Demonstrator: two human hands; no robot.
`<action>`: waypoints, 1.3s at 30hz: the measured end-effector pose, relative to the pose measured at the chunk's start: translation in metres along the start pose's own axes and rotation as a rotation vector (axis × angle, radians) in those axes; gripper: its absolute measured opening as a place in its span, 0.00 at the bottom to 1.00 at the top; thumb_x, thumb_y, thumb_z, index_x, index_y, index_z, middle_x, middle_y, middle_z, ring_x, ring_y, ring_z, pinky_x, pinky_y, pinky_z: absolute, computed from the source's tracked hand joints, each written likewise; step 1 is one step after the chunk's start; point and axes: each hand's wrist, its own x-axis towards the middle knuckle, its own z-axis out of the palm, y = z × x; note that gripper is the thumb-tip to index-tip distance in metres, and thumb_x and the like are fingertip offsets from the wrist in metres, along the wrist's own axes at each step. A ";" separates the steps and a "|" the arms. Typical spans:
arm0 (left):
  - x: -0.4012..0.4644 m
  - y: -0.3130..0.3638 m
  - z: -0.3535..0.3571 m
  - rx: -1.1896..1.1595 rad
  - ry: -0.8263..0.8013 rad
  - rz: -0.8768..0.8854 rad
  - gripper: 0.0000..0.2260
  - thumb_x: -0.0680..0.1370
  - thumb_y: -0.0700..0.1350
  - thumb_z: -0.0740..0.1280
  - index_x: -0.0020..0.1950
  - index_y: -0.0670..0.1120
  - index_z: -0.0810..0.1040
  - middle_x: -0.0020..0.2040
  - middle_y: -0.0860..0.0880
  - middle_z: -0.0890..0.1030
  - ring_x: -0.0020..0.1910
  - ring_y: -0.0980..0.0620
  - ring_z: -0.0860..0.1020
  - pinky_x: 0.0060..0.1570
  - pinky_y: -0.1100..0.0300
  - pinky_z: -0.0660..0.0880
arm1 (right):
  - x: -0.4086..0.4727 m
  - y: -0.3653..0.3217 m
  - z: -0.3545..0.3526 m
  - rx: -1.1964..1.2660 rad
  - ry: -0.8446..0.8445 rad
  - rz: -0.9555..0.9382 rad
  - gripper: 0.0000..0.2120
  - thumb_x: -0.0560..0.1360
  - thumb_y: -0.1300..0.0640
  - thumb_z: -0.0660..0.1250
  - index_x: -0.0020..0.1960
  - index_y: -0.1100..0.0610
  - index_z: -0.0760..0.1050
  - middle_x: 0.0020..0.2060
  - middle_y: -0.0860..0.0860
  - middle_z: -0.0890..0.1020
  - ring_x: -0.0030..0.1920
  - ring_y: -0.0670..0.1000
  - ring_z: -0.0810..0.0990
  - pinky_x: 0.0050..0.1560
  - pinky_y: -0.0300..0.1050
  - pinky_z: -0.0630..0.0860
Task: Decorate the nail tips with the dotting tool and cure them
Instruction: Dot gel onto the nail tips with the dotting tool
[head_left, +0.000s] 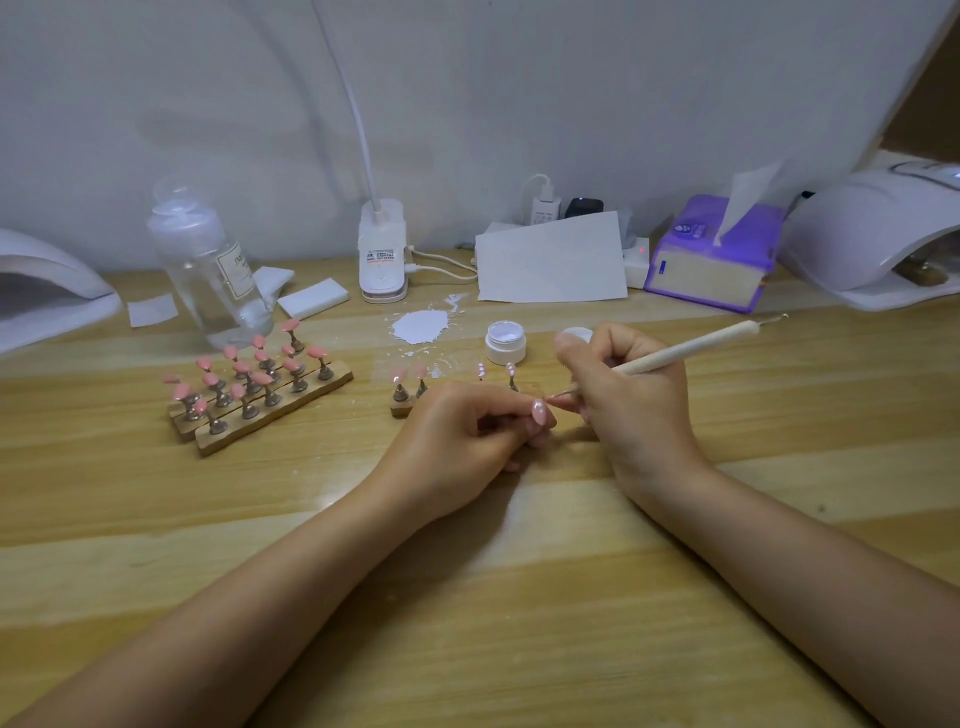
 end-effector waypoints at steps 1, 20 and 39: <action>0.000 0.000 0.000 0.006 0.004 -0.008 0.10 0.76 0.36 0.65 0.41 0.49 0.81 0.34 0.56 0.81 0.35 0.66 0.78 0.33 0.72 0.74 | 0.001 0.000 0.000 0.009 0.025 0.001 0.22 0.72 0.63 0.68 0.25 0.56 0.61 0.22 0.50 0.64 0.21 0.40 0.67 0.24 0.35 0.73; 0.001 -0.003 0.002 -0.044 0.019 -0.046 0.06 0.76 0.35 0.64 0.45 0.39 0.82 0.36 0.55 0.81 0.36 0.65 0.80 0.32 0.71 0.75 | 0.081 0.008 0.033 -0.800 -0.167 -0.106 0.21 0.69 0.47 0.70 0.25 0.53 0.65 0.21 0.44 0.73 0.28 0.42 0.71 0.30 0.39 0.66; 0.001 -0.001 0.000 -0.050 -0.002 -0.051 0.10 0.76 0.35 0.64 0.41 0.47 0.81 0.35 0.55 0.81 0.37 0.66 0.79 0.32 0.72 0.74 | 0.024 -0.023 0.007 -0.111 -0.028 -0.055 0.18 0.68 0.47 0.71 0.27 0.54 0.70 0.19 0.45 0.75 0.22 0.40 0.73 0.29 0.33 0.73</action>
